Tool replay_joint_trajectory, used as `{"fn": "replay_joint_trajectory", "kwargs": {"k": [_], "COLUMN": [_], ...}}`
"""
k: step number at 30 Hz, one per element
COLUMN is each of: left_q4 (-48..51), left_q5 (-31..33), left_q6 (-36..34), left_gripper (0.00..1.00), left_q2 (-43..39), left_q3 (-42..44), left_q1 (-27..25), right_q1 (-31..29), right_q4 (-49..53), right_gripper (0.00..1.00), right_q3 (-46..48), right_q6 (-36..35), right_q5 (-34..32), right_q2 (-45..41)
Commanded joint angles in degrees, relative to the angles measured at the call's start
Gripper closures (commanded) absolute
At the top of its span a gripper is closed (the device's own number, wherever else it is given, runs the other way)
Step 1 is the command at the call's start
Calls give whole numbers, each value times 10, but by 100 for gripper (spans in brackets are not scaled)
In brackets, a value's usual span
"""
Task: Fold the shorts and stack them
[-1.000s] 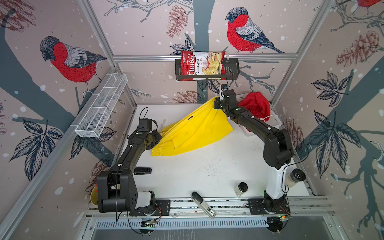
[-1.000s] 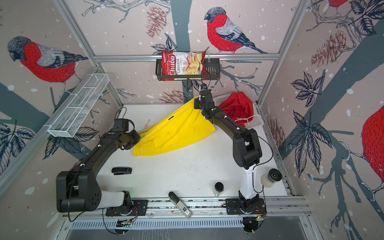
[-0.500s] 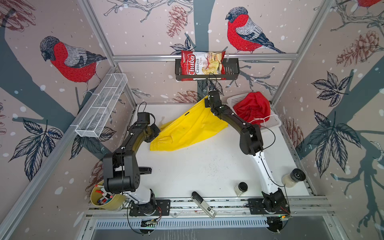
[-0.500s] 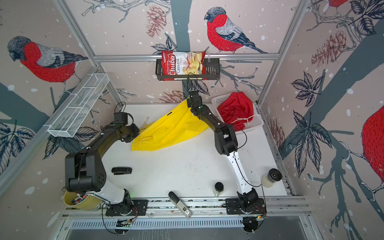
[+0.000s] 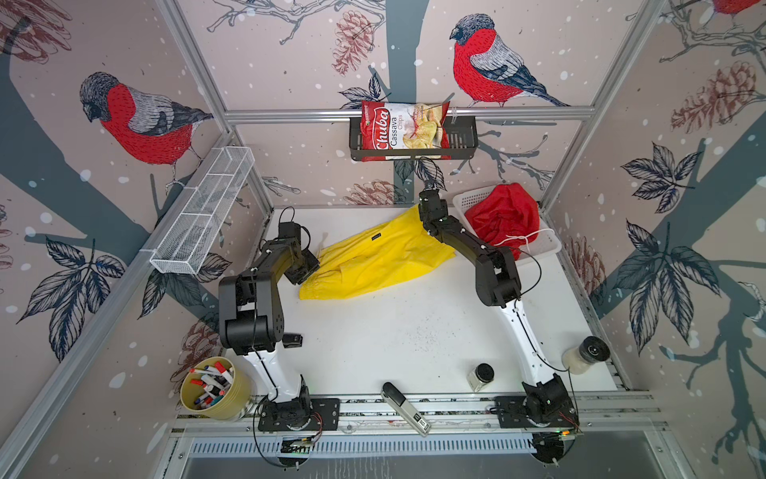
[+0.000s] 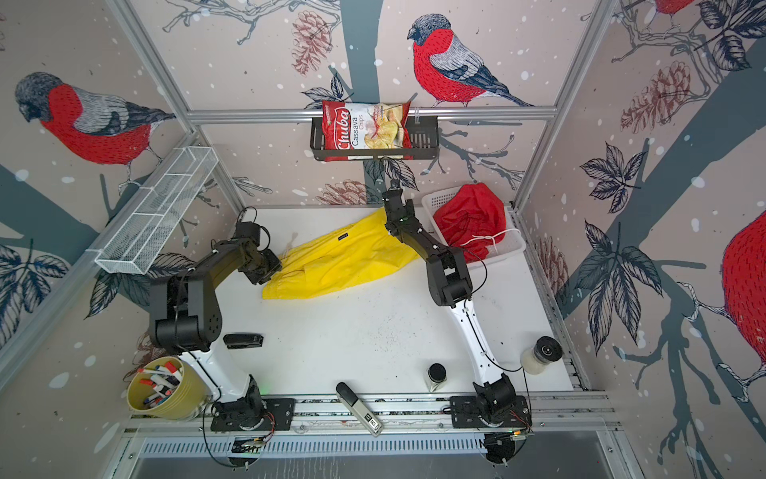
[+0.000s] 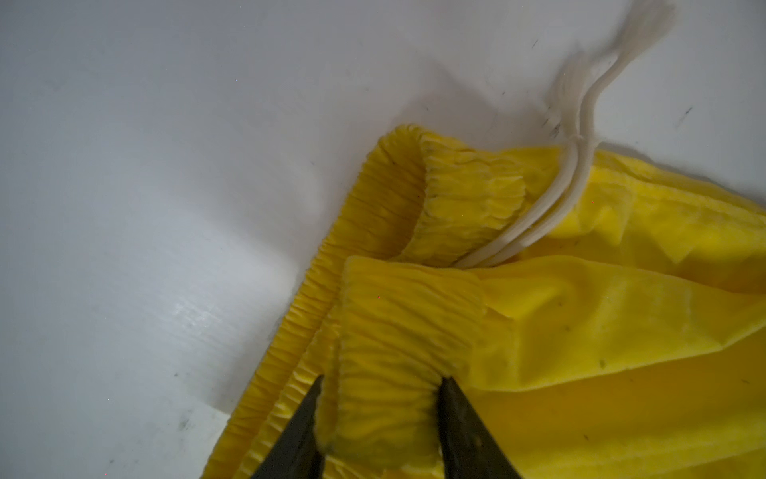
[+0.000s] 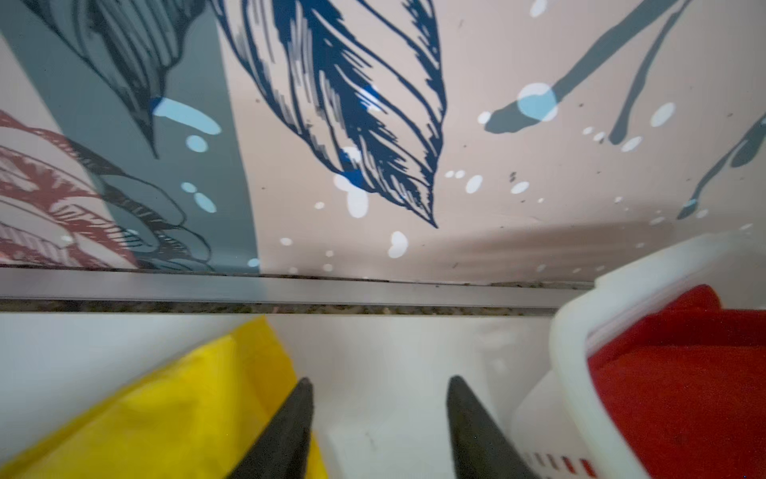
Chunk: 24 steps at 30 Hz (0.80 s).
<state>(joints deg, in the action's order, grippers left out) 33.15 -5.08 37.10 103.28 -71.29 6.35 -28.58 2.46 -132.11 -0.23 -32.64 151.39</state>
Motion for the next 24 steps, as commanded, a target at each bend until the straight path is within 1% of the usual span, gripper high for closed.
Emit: {"fn": "replay_joint_trajectory", "kwargs": {"k": [1, 4, 7, 9, 11, 13, 15, 17, 18, 22, 24], "left_q4": [3, 7, 4, -7, -24, -33, -39, -47, -52, -95, -109], "left_q5": [5, 0, -4, -11, -24, -15, 15, 28, 23, -25, -27], "left_q6": [2, 5, 10, 11, 13, 15, 12, 10, 10, 14, 16], "left_gripper": [54, 49, 43, 42, 42, 40, 39, 38, 38, 46, 47], "left_q2": [-10, -29, -63, -96, -132, -167, -189, -192, -186, -139, -115], "left_q3": [-4, -9, -1, 14, 36, 58, 80, 101, 110, 138, 155], "left_q1": [2, 2, 0, -2, -7, -17, -35, -55, -63, -87, -96], "right_q1": [-4, -8, -19, -31, -42, -49, -50, -50, -51, -50, -48], "right_q4": [-23, -7, 4, 12, 29, 19, 14, 28, 36, 45, 37], "right_gripper": [37, 37, 37, 33, 27, 23, 21, 22, 24, 32, 33], "right_q3": [-2, 14, 77, 138, 203, 284, 339, 358, 362, 395, 422], "right_q6": [-3, 3, 20, 37, 77, 117, 152, 171, 177, 208, 224], "right_q5": [-18, -12, -10, -5, 0, 48, 96, 126, 136, 169, 182], "right_q2": [-7, -36, -91, -135, -181, -227, -253, -255, -252, -251, -255]}}
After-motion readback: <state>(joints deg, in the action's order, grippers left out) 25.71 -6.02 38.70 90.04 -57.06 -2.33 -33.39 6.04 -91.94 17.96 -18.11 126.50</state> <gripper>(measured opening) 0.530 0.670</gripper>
